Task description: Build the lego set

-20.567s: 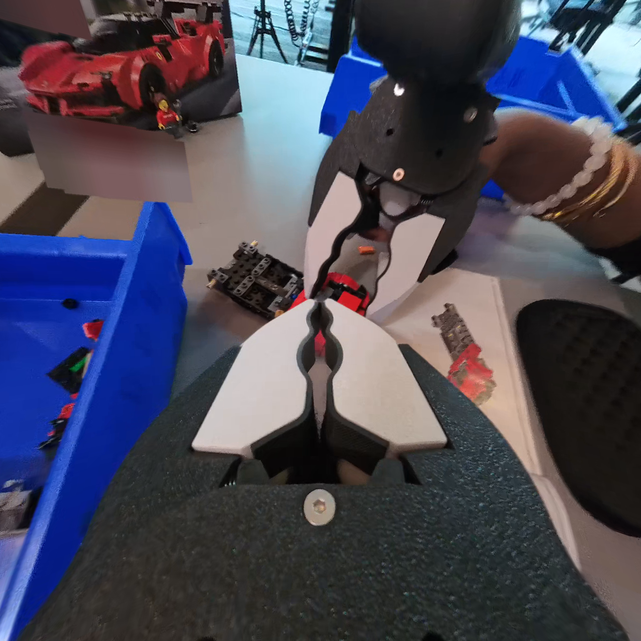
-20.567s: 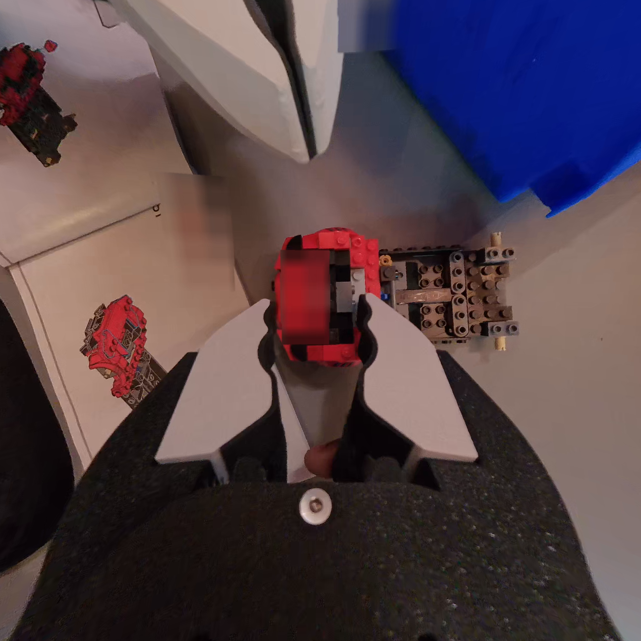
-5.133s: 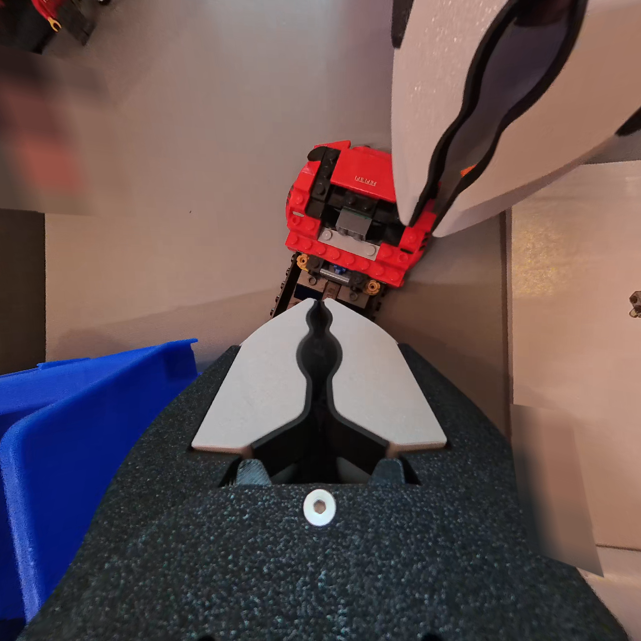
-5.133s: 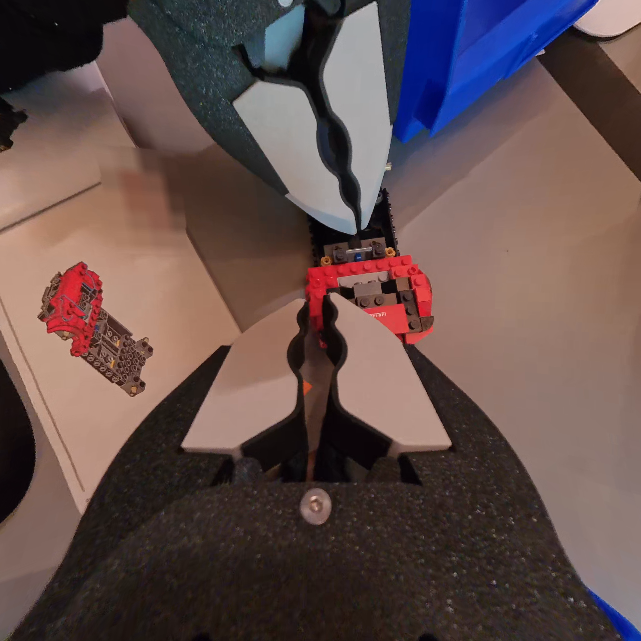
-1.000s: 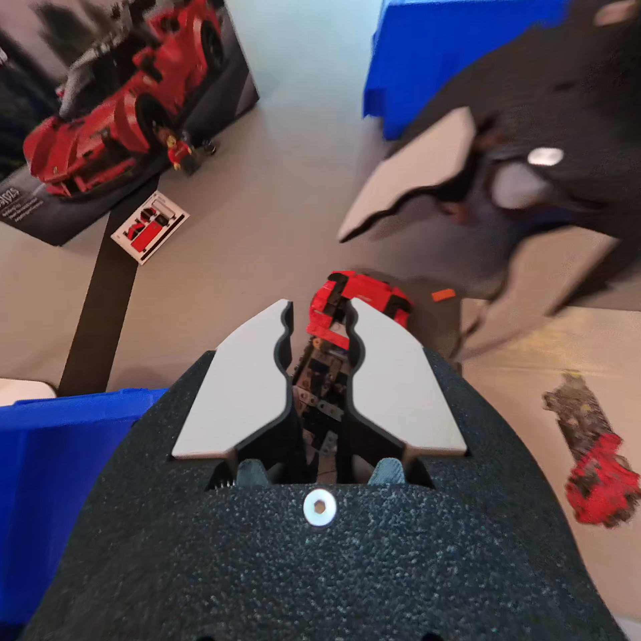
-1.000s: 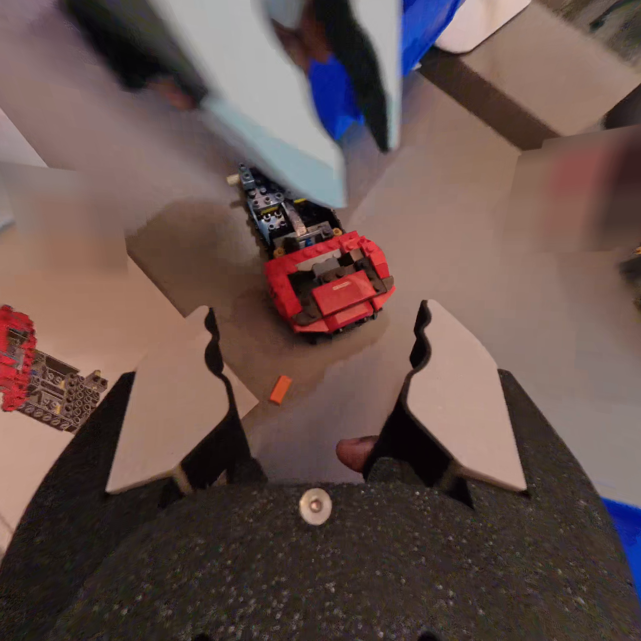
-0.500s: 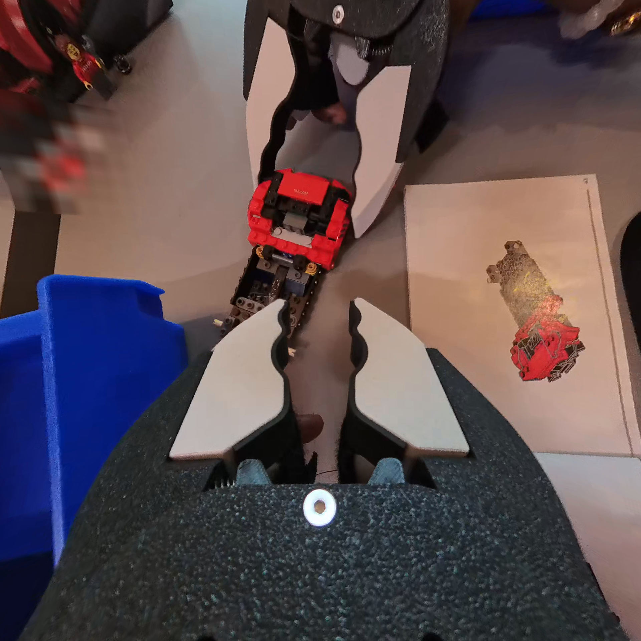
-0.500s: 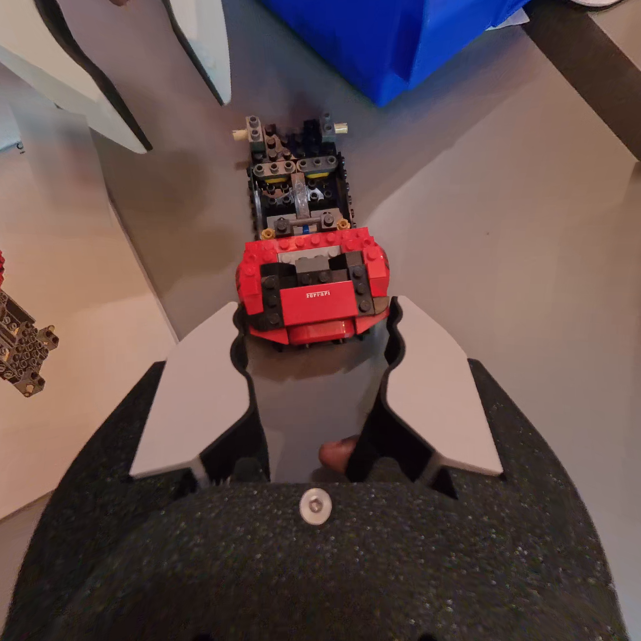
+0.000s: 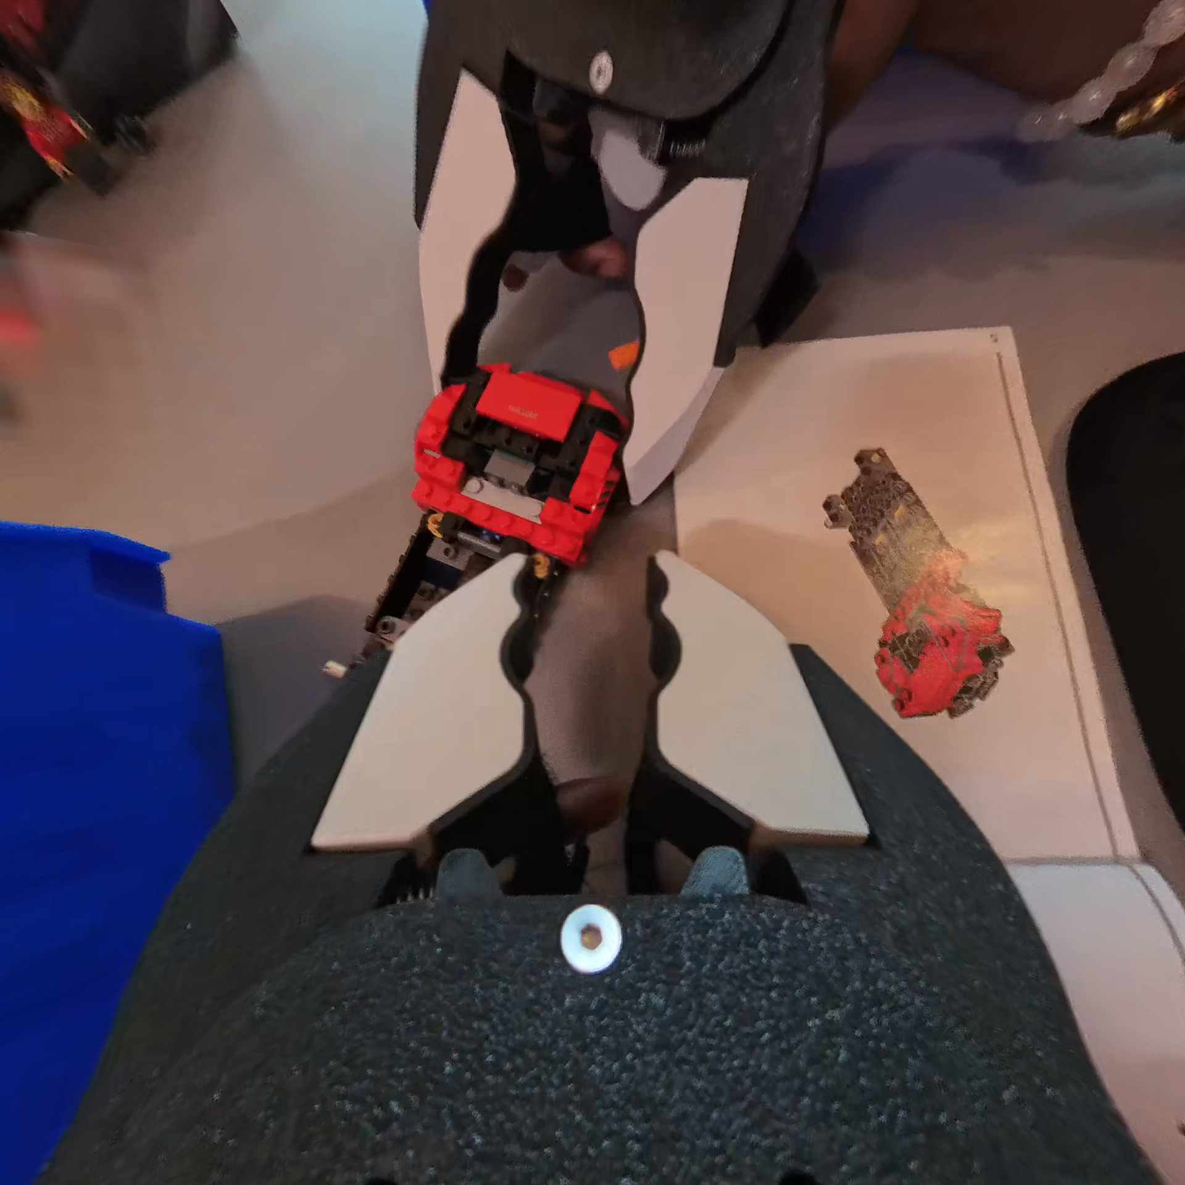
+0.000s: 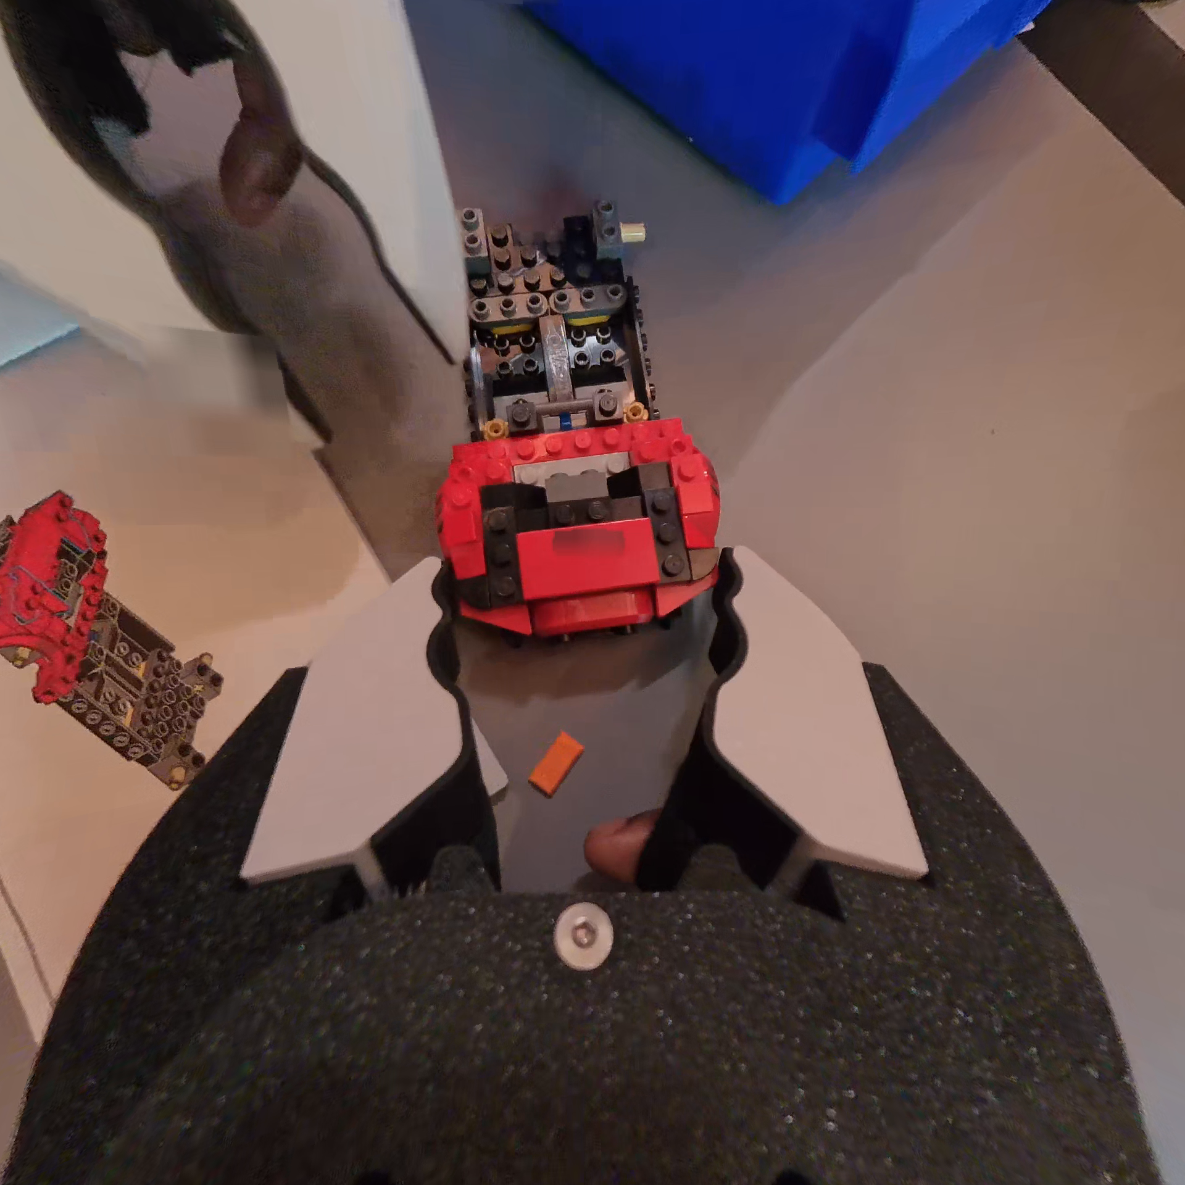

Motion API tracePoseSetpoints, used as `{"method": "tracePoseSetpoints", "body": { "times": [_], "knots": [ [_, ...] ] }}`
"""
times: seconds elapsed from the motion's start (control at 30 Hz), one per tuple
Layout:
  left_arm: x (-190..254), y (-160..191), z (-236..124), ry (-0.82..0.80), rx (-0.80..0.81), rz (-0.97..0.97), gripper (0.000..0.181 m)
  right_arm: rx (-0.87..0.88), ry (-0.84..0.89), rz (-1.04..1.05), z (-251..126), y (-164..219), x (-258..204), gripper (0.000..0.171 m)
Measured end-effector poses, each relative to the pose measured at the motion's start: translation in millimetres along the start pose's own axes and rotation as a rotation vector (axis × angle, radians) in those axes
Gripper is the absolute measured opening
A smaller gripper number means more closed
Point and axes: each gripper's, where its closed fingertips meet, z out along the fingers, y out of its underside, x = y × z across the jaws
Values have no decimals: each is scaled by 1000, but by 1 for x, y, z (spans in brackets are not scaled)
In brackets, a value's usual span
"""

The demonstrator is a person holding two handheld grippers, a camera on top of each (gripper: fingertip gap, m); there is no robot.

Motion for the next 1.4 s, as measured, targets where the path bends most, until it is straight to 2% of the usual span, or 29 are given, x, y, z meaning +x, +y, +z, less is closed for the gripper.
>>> {"method": "tracePoseSetpoints", "body": {
  "times": [0.03,0.07,0.13,0.17,0.4,0.77,1.4],
  "knots": [
    [3,2,2,30,-37,-17,34,-6,1,1,0,0,-1,77],
    [5,1,4,56,-42,-34,27,-12,2,2,1,-1,-3,77],
    [1,-9,3,58,16,-46,1,-18,1,3,2,-2,-5,77],
    [1,-13,2,66,44,-37,0,-17,0,2,2,-2,-6,77],
    [6,-15,7,105,62,112,0,-5,0,12,3,-4,-7,77],
    [5,-16,20,122,27,135,0,-13,3,15,4,-4,-8,77],
    [4,-15,20,234,61,1,0,-23,7,16,4,-4,-8,77]
  ]
}}
